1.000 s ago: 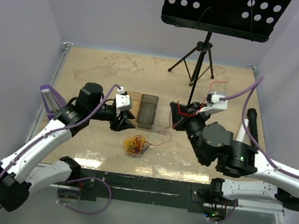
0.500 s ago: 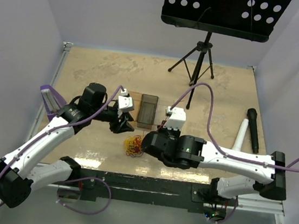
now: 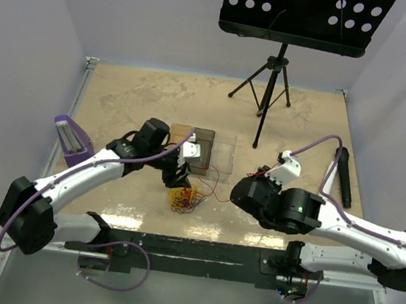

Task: Untangle the cables
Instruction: Untie the cable.

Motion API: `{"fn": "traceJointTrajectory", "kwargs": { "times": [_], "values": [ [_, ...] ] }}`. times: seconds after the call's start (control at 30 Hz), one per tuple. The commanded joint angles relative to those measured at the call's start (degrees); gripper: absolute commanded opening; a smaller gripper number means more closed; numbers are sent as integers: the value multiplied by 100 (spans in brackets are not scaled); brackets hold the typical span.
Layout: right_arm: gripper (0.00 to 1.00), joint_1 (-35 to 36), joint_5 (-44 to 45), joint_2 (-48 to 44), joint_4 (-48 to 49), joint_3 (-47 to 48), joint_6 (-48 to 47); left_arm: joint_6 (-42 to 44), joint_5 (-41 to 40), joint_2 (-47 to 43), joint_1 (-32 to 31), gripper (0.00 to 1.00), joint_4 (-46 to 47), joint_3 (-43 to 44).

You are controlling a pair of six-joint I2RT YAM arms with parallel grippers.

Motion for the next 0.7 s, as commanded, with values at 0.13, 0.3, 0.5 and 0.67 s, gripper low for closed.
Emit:
{"fn": "traceJointTrajectory", "kwargs": {
  "times": [0.13,0.3,0.5,0.67],
  "values": [
    [0,-684,88,-281,-75,-407,248,1086,-432,918,-399,67,144,-48],
    [0,-1123,167,-739,-93,-373,-112,1254,-775,1392,-601,64,390,-57],
    [1,-1703,238,-1082,-84,-214,-692,1474,-819,1631,-619,24,400,-91],
    [2,-2195,396,-1503,-84,-13,-1044,1728,-1109,1087,-601,0,-101,-118]
  ]
}}
